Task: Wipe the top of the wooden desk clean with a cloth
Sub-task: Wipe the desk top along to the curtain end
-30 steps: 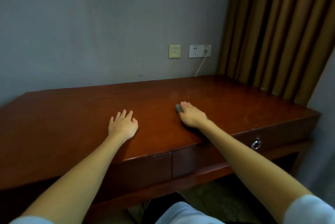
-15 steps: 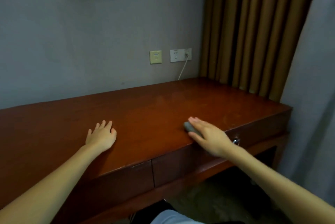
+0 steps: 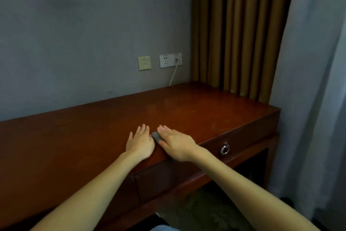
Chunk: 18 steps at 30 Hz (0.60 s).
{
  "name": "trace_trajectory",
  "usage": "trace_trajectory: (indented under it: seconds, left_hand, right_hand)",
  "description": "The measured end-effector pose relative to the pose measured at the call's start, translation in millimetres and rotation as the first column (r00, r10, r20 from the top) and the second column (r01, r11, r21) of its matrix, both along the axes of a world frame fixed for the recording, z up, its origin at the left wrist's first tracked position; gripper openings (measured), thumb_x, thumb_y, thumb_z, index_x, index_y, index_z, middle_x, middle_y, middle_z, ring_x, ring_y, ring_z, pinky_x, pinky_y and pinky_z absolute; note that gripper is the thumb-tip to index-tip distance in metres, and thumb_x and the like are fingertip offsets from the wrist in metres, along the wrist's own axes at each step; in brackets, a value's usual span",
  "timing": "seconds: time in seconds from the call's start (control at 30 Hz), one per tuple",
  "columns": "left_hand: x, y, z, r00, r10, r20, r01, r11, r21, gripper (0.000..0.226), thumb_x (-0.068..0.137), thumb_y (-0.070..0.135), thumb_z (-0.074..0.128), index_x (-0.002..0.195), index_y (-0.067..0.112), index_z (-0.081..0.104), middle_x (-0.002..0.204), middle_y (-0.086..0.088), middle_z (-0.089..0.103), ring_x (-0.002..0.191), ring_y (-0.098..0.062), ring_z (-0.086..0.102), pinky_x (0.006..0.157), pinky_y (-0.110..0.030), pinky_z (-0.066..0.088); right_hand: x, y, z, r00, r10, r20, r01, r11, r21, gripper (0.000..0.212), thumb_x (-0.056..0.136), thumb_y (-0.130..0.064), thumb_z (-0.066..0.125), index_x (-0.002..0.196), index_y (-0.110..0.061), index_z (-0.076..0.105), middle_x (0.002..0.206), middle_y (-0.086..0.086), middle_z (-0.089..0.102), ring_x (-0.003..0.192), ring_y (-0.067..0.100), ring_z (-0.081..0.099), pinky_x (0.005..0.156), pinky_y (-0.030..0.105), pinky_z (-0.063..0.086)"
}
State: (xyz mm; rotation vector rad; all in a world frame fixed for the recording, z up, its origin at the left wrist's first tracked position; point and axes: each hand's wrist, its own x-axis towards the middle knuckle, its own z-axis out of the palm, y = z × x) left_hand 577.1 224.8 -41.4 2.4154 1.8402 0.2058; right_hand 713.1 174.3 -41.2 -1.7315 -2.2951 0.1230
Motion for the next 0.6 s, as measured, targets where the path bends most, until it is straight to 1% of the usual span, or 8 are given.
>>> trace_trajectory:
  seconds: [0.07, 0.13, 0.2, 0.3, 0.4, 0.5, 0.6]
  left_hand:
    - [-1, -1, -3, 1.0, 0.006, 0.013, -0.006, 1.0, 0.007, 0.052, 0.104, 0.027, 0.017, 0.154, 0.013, 0.008, 0.161, -0.003, 0.003, 0.148, -0.017, 0.002, 0.12, -0.037, 0.003]
    - [-1, -1, -3, 1.0, 0.002, 0.018, -0.002, 1.0, 0.007, 0.052, 0.104, 0.028, 0.016, 0.154, 0.014, 0.009, 0.161, -0.002, 0.004, 0.148, -0.016, 0.002, 0.12, -0.037, 0.003]
    - [0, -2, -4, 1.0, -0.001, 0.016, 0.001, 1.0, 0.003, 0.052, 0.104, 0.028, 0.016, 0.154, 0.015, 0.008, 0.161, -0.002, 0.003, 0.148, -0.016, 0.002, 0.121, -0.037, 0.002]
    - [1, -2, -5, 1.0, 0.011, 0.007, -0.011, 1.0, 0.012, 0.052, 0.104, 0.028, 0.016, 0.154, 0.015, 0.008, 0.161, -0.002, 0.002, 0.148, -0.016, 0.002, 0.121, -0.037, 0.003]
    - [2, -1, -5, 1.0, 0.021, 0.006, -0.021, 1.0, 0.016, 0.052, 0.104, 0.028, 0.016, 0.154, 0.016, 0.008, 0.161, -0.001, 0.003, 0.148, -0.016, 0.003, 0.121, -0.037, 0.004]
    - [3, 0, -5, 1.0, 0.026, 0.007, -0.026, 0.999, 0.018, 0.052, 0.104, 0.028, 0.017, 0.154, 0.017, 0.009, 0.161, -0.001, 0.003, 0.148, -0.016, 0.004, 0.121, -0.037, 0.004]
    - [3, 0, -5, 1.0, 0.029, 0.008, -0.029, 0.999, 0.014, 0.052, 0.104, 0.028, 0.016, 0.154, 0.017, 0.009, 0.161, 0.0, 0.003, 0.148, -0.015, 0.003, 0.121, -0.037, 0.004]
  right_hand:
    - [21, -21, -5, 1.0, 0.007, 0.011, -0.007, 0.997, 0.075, 0.055, 0.103, -0.034, 0.026, 0.152, -0.013, 0.013, 0.16, 0.002, 0.011, 0.147, 0.012, 0.008, 0.118, 0.028, 0.007]
    - [53, -37, -9, 1.0, -0.029, -0.002, 0.029, 0.994, 0.105, 0.054, 0.104, -0.034, 0.026, 0.152, -0.014, 0.013, 0.16, 0.0, 0.011, 0.147, 0.01, 0.007, 0.117, 0.026, 0.005]
    - [95, -41, -9, 0.989, -0.145, -0.017, 0.146, 0.985, 0.092, 0.053, 0.104, -0.034, 0.025, 0.152, -0.015, 0.013, 0.16, -0.001, 0.01, 0.147, 0.01, 0.006, 0.117, 0.027, 0.005]
    - [164, -29, -4, 0.936, -0.35, -0.05, 0.352, 0.935, 0.048, 0.054, 0.104, -0.034, 0.024, 0.151, -0.012, 0.015, 0.159, 0.001, 0.013, 0.147, 0.013, 0.008, 0.118, 0.032, 0.008]
    - [205, -3, 6, 0.885, -0.461, -0.066, 0.46, 0.888, -0.031, 0.054, 0.104, -0.034, 0.023, 0.15, -0.007, 0.017, 0.159, 0.008, 0.015, 0.147, 0.019, 0.01, 0.118, 0.037, 0.01]
    - [202, 22, 16, 0.865, -0.5, -0.048, 0.495, 0.864, -0.09, 0.053, 0.104, -0.031, 0.025, 0.149, -0.004, 0.019, 0.158, 0.013, 0.017, 0.146, 0.026, 0.016, 0.117, 0.039, 0.016]
    - [159, 36, 19, 0.896, -0.442, -0.041, 0.435, 0.893, -0.115, 0.051, 0.103, -0.031, 0.028, 0.147, -0.006, 0.023, 0.156, 0.013, 0.021, 0.144, 0.028, 0.022, 0.116, 0.039, 0.019]
